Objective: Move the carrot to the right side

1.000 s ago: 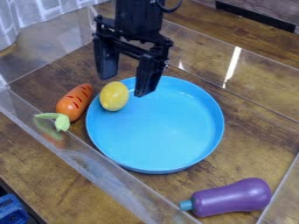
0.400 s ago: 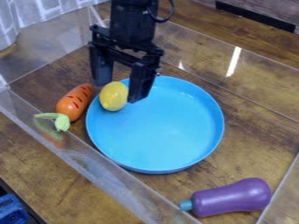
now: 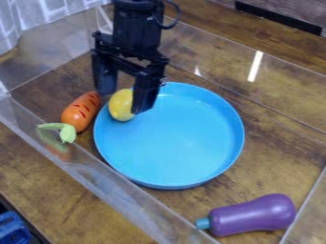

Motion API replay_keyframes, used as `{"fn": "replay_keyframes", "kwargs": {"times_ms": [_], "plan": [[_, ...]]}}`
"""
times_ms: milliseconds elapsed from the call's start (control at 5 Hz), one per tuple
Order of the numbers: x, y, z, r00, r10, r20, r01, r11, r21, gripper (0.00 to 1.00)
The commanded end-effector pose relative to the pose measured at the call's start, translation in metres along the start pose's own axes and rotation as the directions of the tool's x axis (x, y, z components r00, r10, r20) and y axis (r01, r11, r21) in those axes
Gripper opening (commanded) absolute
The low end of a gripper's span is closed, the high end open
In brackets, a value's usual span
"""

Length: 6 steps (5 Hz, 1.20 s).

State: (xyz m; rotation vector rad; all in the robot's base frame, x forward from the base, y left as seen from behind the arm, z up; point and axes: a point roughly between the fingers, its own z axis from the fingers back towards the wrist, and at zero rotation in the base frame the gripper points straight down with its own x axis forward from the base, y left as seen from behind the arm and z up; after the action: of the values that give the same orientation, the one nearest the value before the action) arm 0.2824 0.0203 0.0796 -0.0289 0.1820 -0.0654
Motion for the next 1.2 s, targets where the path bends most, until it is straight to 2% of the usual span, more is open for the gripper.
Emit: {"fn": "replay_keyframes", "kwargs": {"times_ms": [0, 600, 1000], "plan": [[0.002, 0.012, 0.006, 0.999, 0.003, 0.038, -0.003, 1.0, 0.006, 1.0], [0.003, 0.025, -0.006, 0.999, -0.021, 0.031, 0.021, 1.0, 0.002, 1.0], [0.002, 0.036, -0.011, 0.999, -0.033, 0.04, 0.033, 0.999, 0.0, 1.0]]}}
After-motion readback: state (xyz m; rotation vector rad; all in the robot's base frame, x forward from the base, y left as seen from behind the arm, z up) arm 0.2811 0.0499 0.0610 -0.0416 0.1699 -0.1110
